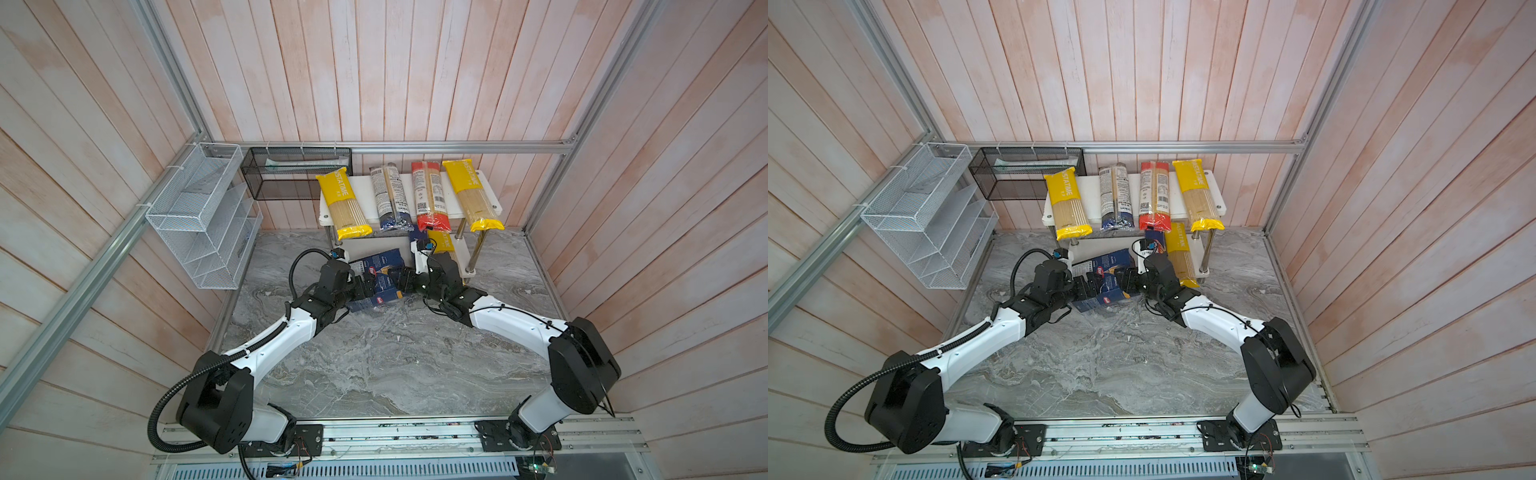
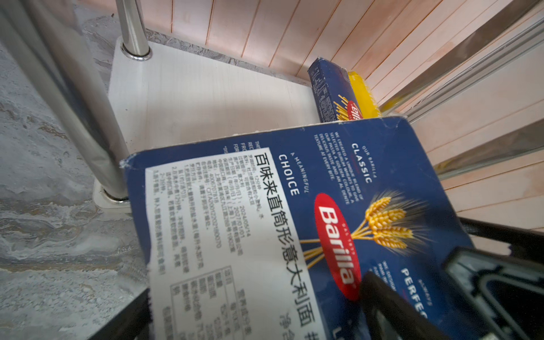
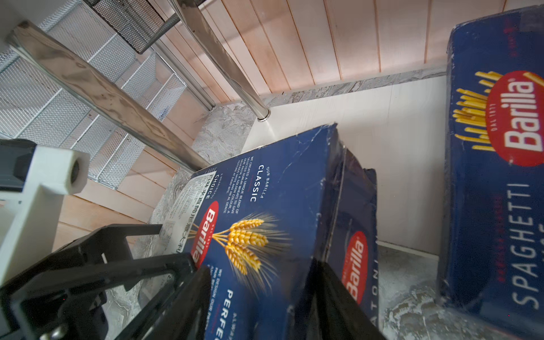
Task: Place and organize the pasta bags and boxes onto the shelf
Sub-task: 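Lift the Classic box with both grippers and carry it toward the lower shelf, then lower the Classic box with both grippers onto the lower shelf beside the spaghetti box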
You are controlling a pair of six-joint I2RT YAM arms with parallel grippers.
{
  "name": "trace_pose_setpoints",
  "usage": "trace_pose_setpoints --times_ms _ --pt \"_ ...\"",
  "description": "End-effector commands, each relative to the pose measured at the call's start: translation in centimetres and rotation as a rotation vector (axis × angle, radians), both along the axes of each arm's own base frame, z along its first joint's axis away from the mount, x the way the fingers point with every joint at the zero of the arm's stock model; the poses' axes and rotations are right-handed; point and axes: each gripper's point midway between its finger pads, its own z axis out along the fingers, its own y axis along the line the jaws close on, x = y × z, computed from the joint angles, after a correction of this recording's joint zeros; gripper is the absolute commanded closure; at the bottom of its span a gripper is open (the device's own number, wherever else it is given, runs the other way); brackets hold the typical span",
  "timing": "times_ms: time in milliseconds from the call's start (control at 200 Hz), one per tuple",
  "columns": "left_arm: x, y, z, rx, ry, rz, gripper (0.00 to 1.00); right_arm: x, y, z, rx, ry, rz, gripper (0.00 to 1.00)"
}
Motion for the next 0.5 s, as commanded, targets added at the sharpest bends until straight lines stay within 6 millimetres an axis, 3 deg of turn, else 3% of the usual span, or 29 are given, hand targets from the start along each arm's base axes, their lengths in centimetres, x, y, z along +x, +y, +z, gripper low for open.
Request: trace_pose_setpoints --times_ms 0,225,495 --pt "0.6 -5.5 9.7 -0.205 -0.261 -0.224 0.00 -3.1 5.1 3.3 0.137 -0.035 0.240 0.45" --pt "1.0 -5.8 10.9 -0.200 -0.317 -0.270 0.00 -1.9 5.3 2.7 0.137 -0.027 0.218 0.45" --pt "2.1 -5.4 9.8 -0.193 -0.304 -0.257 0.00 -0.5 4.8 3.2 0.152 -0.055 0.169 0.45"
